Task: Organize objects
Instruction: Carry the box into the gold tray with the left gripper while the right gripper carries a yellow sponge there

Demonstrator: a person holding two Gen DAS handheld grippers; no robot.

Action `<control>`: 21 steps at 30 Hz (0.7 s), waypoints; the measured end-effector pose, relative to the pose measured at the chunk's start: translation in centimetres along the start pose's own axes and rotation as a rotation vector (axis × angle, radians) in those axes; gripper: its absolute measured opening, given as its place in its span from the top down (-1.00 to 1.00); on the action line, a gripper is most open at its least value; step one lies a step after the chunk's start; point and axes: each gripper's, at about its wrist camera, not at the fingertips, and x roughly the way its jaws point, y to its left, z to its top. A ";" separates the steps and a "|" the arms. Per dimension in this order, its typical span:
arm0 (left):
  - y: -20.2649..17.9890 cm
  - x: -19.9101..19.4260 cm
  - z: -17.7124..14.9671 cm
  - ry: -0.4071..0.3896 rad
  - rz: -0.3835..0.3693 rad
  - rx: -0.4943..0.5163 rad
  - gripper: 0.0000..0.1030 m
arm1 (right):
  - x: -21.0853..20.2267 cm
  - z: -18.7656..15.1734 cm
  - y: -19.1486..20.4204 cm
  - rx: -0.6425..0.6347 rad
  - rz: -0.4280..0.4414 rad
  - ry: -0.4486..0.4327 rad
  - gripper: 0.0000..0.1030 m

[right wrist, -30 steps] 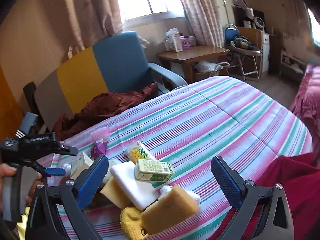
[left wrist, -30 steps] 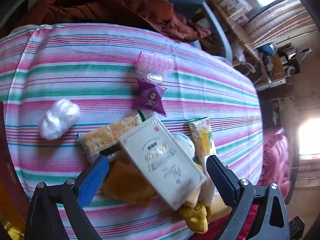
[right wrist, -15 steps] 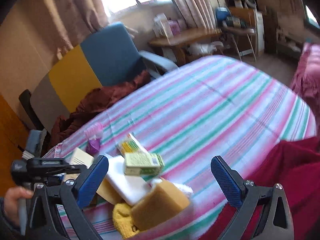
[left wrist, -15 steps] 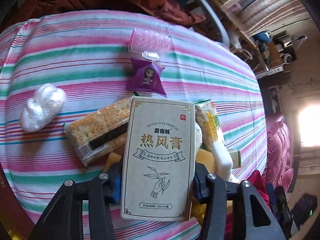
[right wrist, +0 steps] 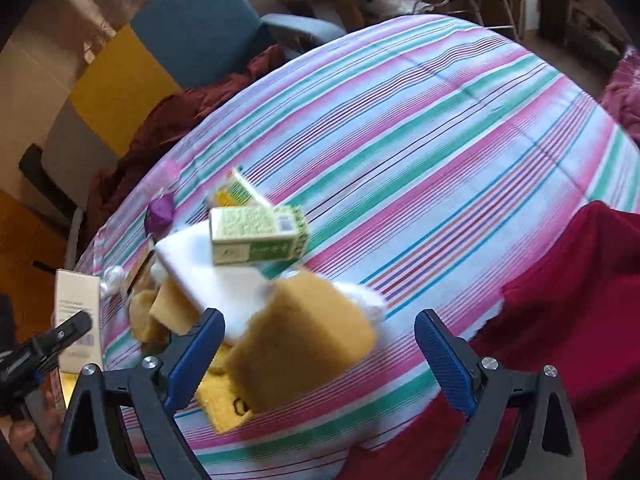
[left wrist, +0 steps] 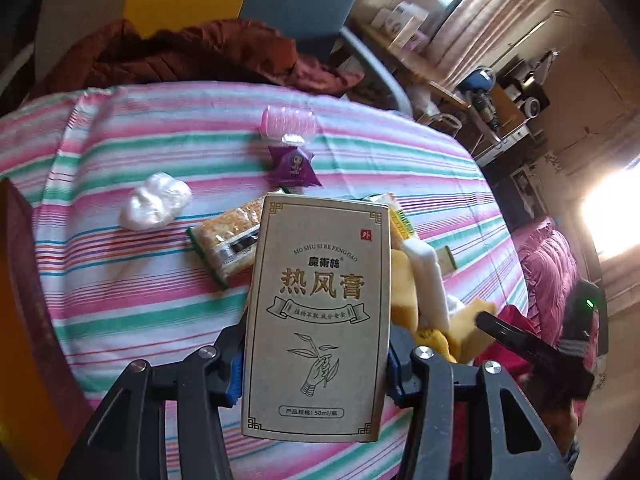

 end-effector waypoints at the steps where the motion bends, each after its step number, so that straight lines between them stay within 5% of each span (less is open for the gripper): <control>1: 0.1 -0.7 -0.4 -0.015 0.003 0.013 -0.01 | 0.3 -0.2 0.2 -0.012 -0.020 0.015 -0.80; 3: 0.2 -1.6 -1.2 -0.039 -0.010 0.032 -0.01 | 0.8 -0.5 0.4 -0.020 -0.016 0.039 -0.30; 11: 3.3 -6.0 -4.3 -0.103 -0.044 0.036 -0.01 | -3.8 -1.3 1.1 -0.025 -0.024 -0.090 -0.24; 16: 7.9 -9.4 -6.6 -0.153 -0.003 -0.034 -0.02 | -7.5 -1.8 3.7 -0.091 0.071 -0.208 -0.24; 21: 14.1 -13.1 -8.8 -0.211 0.096 -0.133 -0.02 | -8.9 -3.3 11.4 -0.285 0.220 -0.246 -0.24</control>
